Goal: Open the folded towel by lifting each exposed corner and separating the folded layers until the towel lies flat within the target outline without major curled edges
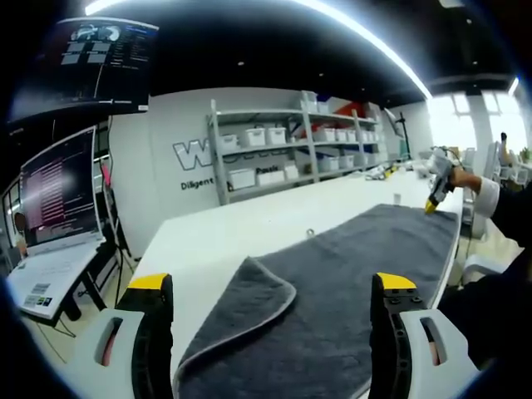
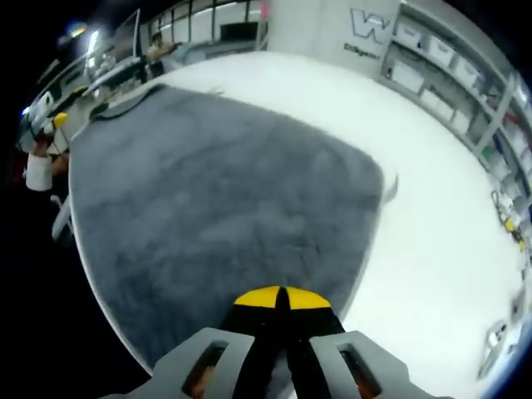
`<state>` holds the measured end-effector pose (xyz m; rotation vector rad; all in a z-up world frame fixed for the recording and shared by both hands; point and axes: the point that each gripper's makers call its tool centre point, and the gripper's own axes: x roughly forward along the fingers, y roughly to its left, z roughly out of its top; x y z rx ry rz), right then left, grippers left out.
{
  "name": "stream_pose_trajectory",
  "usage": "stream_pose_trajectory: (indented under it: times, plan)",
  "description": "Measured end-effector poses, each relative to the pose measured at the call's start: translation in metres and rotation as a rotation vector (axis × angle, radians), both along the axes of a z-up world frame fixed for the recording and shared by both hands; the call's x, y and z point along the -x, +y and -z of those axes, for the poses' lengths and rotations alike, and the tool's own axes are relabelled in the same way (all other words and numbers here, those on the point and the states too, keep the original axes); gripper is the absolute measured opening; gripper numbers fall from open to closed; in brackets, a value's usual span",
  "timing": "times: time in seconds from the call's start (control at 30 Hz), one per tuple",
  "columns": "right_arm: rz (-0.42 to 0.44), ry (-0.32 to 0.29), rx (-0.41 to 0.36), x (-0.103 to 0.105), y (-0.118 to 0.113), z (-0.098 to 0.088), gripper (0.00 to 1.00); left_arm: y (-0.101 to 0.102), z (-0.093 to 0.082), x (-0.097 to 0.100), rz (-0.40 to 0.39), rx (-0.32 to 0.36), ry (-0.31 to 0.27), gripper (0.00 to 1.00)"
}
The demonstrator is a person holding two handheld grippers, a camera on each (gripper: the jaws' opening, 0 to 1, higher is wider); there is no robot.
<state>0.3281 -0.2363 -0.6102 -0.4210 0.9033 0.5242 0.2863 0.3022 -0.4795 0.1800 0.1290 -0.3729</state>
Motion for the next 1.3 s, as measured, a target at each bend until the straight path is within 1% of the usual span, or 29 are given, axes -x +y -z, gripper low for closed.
stream_pose_trajectory:
  times: [0.07, 0.13, 0.2, 0.33, 0.5, 0.73, 0.83, 0.97, 1.2, 1.3]
  plan:
    - [0.004, -0.007, -0.012, 0.001, -0.001, -0.002, 0.0, 0.001, 0.0, 0.0, -0.001, 0.005, -0.001, 0.97]
    - [0.02, -0.004, -0.062, 0.001, 0.001, -0.005, 0.0, 0.002, 0.0, 0.0, -0.005, 0.005, -0.001, 0.97]
    - [0.021, -0.023, -0.068, 0.002, -0.003, -0.009, 0.0, 0.002, 0.0, 0.0, -0.007, 0.004, -0.001, 0.97]
    - [0.031, -0.019, -0.081, 0.011, -0.007, -0.012, 0.0, 0.001, 0.0, -0.001, -0.006, 0.009, -0.001, 0.97]
    - [0.039, -0.013, -0.098, 0.019, -0.009, -0.011, 0.0, 0.001, 0.001, -0.001, -0.009, 0.024, 0.005, 0.98]
    - [0.042, -0.028, -0.11, 0.036, -0.011, -0.02, 0.0, 0.001, 0.001, -0.001, -0.01, 0.019, 0.006, 0.98]
    - [0.055, -0.021, -0.098, 0.042, -0.014, -0.018, 0.0, 0.0, 0.002, -0.001, -0.009, 0.016, 0.007, 0.98]
    - [0.074, -0.004, -0.083, 0.048, -0.02, -0.008, 0.0, -0.001, 0.002, -0.001, -0.007, 0.016, 0.008, 0.98]
    - [0.09, 0.005, -0.084, 0.053, -0.024, -0.001, 0.0, 0.0, 0.002, -0.001, -0.009, 0.016, 0.007, 0.98]
    - [0.089, -0.001, -0.091, 0.053, -0.024, -0.001, 0.0, 0.0, 0.002, -0.002, -0.01, 0.015, 0.008, 0.98]
